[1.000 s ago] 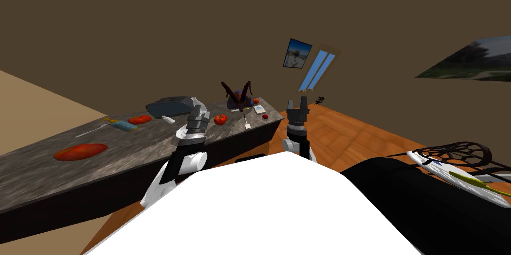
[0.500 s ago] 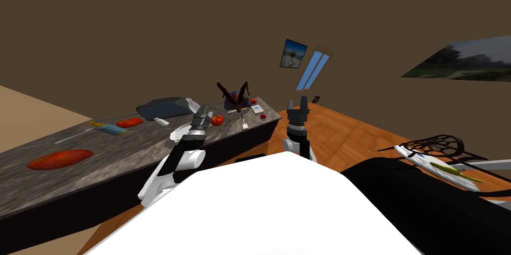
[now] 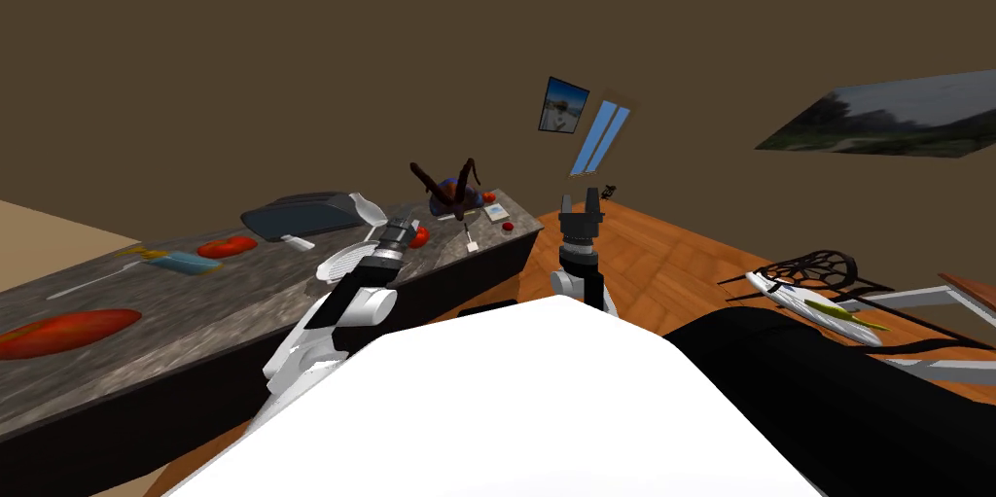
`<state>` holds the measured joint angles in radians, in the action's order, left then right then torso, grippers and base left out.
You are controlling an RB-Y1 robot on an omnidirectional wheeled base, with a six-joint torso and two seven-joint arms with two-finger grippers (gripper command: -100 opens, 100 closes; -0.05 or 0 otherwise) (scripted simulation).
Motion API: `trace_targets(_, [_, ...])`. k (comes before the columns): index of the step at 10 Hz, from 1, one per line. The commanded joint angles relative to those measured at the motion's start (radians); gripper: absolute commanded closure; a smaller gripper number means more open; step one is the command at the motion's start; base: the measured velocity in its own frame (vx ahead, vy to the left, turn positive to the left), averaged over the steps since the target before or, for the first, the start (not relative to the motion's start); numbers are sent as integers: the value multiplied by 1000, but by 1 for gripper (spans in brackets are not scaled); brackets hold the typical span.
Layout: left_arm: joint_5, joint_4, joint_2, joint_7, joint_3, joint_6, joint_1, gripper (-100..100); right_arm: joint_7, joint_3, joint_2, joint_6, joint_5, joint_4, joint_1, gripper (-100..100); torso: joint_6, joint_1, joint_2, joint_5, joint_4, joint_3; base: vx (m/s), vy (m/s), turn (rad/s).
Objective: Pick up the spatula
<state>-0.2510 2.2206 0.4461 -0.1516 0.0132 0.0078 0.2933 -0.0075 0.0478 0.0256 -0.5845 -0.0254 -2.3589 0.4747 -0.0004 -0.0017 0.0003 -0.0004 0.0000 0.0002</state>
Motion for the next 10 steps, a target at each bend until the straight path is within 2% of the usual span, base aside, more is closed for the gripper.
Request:
trace_targets(1, [-30, -5, 42, -16, 6, 50, -23, -100, 0, 0, 0, 0, 0, 0, 0, 0, 0, 0, 0, 0, 0, 0, -8, -37, -97])
trace_targets(2, [-30, -5, 42, -16, 6, 78, -23, -100, 0, 0, 0, 0, 0, 0, 0, 0, 0, -1, 0, 0, 0, 0, -4, -32, -68])
trace_targets(3, [-30, -5, 42, -16, 6, 85, -23, -100, 0, 0, 0, 0, 0, 0, 0, 0, 0, 0, 0, 0, 0, 0, 1, -14, 6])
trace_targets(4, [-58, -13, 82, -30, 10, 119, -41, -100, 0, 0, 0, 0, 0, 0, 0, 0, 0, 1, 0, 0, 0, 0, 4, -34, -99])
trace_targets(5, [-58, -13, 82, -30, 10, 143, -41, -100, 0, 0, 0, 0, 0, 0, 0, 0, 0, 0, 0, 0, 0, 0, 5, -30, -73])
trace_targets(6, [-86, -23, 121, -43, 16, 172, -57, -100, 0, 0, 0, 0, 0, 0, 0, 0, 0, 0, -1, 0, 0, 0, 6, -41, -115])
trace_targets(8, [-86, -23, 121, -43, 16, 202, -57, -100, 0, 0, 0, 0, 0, 0, 0, 0, 0, 0, 0, 0, 0, 0, 2, -25, -36])
trace_targets(9, [-115, -34, 161, -57, 21, 240, -72, -100, 0, 0, 0, 0, 0, 0, 0, 0, 0, 1, 0, 0, 0, 0, 11, -37, -126])
trace_targets(10, [-115, -34, 161, -57, 21, 260, -72, -100, 0, 0, 0, 0, 0, 0, 0, 0, 0, 0, -1, 0, 0, 0, 7, -32, -73])
